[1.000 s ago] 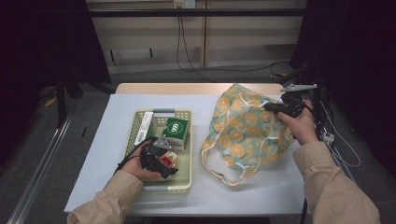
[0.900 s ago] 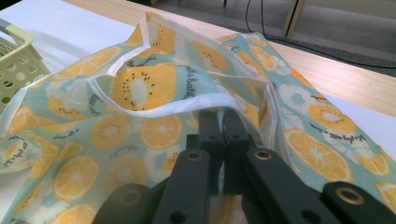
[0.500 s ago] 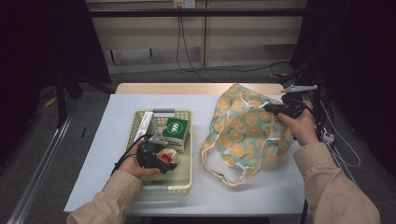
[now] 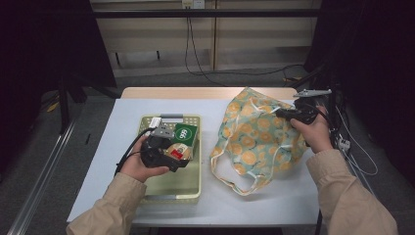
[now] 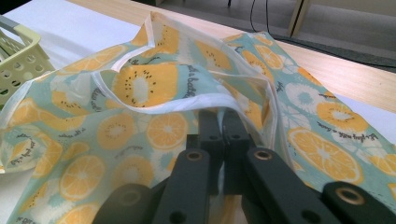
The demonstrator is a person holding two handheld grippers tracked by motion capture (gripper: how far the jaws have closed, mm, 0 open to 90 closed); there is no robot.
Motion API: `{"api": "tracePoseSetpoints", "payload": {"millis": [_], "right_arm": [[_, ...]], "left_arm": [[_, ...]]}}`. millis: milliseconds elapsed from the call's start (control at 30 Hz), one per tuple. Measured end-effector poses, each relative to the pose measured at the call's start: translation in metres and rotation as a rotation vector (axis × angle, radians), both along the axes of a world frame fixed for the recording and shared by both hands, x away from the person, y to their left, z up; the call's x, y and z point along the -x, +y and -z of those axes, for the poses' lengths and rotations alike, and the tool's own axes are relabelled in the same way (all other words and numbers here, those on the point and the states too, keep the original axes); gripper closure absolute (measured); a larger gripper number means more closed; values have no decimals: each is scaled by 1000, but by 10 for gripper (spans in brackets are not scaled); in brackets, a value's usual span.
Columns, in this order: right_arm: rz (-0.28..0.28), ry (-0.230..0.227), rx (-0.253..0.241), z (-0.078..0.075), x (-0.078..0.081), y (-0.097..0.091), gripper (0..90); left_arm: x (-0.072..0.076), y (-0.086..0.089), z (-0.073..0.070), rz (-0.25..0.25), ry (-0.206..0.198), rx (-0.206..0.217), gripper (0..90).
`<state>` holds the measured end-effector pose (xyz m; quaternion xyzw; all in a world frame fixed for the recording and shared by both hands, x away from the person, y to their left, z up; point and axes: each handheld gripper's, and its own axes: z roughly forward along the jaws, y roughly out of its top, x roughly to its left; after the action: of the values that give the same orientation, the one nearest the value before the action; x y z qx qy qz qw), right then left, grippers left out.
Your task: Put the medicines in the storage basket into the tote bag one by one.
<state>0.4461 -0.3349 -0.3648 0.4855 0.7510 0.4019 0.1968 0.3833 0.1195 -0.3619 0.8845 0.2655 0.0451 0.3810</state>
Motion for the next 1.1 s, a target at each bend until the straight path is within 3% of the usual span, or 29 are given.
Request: {"api": "tracePoseSetpoints", "payload": {"millis": [267,600,1100], "right_arm": [[-3,-4,-5,0,2,0,900],[-2,-3,-6,-2,3,2,900],[-12,2,0,1,0,8,900]], "left_arm": [[7,-26,-22,34,-16,44,205],[8,-68,-34,70,-20,83,205],[1,-133,-30,113,-28,94,205]]}}
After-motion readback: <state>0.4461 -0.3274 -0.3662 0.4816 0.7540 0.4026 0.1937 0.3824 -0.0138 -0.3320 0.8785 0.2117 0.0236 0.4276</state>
